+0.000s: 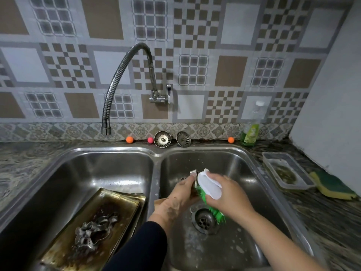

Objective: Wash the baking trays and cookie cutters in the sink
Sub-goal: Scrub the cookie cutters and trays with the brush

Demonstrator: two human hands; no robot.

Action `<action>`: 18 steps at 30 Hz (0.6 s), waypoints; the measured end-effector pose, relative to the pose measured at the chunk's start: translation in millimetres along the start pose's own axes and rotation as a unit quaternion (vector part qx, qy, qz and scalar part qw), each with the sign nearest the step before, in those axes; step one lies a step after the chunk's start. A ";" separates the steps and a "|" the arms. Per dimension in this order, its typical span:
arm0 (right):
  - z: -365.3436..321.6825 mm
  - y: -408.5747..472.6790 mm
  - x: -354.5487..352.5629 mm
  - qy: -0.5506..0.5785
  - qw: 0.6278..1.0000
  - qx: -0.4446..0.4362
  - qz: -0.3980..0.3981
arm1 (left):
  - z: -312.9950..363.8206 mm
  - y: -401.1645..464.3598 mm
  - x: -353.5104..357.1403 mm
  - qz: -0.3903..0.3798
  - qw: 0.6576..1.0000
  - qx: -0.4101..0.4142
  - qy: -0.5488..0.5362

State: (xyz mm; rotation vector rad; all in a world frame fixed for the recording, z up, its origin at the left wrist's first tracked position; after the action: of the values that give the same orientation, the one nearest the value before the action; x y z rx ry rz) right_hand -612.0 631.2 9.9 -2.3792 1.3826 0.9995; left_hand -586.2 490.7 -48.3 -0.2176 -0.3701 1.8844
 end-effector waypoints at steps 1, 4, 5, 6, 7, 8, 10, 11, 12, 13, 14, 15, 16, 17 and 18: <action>-2.2 2.7 -1.7 -0.034 0.999 0.003 0.010 | -3.7 1.7 1.2 -0.009 1.000 0.002 -0.002; -10.6 7.0 -0.9 -0.113 0.993 -0.003 -0.017 | -4.1 0.0 -3.4 0.006 0.999 0.004 -0.032; -13.5 5.8 0.8 -0.122 0.992 -0.011 -0.039 | -5.1 3.1 -7.1 0.012 0.999 0.002 -0.029; -16.0 4.2 2.1 -0.129 0.990 -0.018 -0.057 | -3.9 0.4 -9.2 0.012 0.999 0.000 -0.030; -18.8 3.8 2.5 -0.142 0.987 -0.025 -0.067 | -6.2 2.8 -10.5 0.010 1.000 0.008 -0.019; -21.0 5.1 2.4 -0.161 0.984 -0.033 -0.068 | -7.5 1.7 -10.6 0.011 1.000 0.009 -0.014; -25.0 7.6 5.4 -0.192 0.979 -0.042 -0.053 | -6.8 -0.8 -9.7 0.012 1.000 0.011 -0.012; -26.2 7.9 8.7 -0.204 0.977 -0.049 -0.046 | -4.8 0.7 -13.8 0.020 1.000 0.019 -0.001; -27.2 7.4 12.3 -0.218 0.973 -0.060 -0.044 | 1.1 -2.0 -18.5 0.035 0.999 0.029 0.005; -27.5 7.2 14.1 -0.231 0.969 -0.071 -0.044 | 6.3 -2.6 -28.9 0.065 0.997 0.038 0.019; -27.1 7.5 13.0 -0.241 0.966 -0.077 -0.044 | 11.7 -4.6 -43.4 0.101 0.993 0.045 0.039; -25.2 8.8 10.0 -0.246 0.965 -0.076 -0.044 | 16.8 -8.8 -61.6 0.147 0.985 0.058 0.076; -22.6 9.8 6.1 -0.249 0.965 -0.067 -0.043 | 20.0 -13.7 -81.2 0.183 0.974 0.071 0.109; -18.8 10.8 2.7 -0.250 0.966 -0.054 -0.042 | 20.6 -18.8 -101.8 0.222 0.959 0.082 0.157; -14.3 12.0 0.3 -0.251 0.966 -0.041 -0.042 | 15.9 -22.0 -123.0 0.251 0.941 0.088 0.208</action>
State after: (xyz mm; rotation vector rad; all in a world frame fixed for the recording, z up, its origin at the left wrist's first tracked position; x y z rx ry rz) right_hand -615.5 617.5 22.1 -2.0098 1.0582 1.5234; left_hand -530.6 379.3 -29.4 -0.6234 0.1614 2.2843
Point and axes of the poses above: each hand's wrist, its own y-axis towards the middle knuckle, its own x-axis out of the palm, z = x × y, the point moved 4 cm from there along y, towards the middle knuckle, and after that the axes turned 15 degrees about y, right-handed, at the moved point
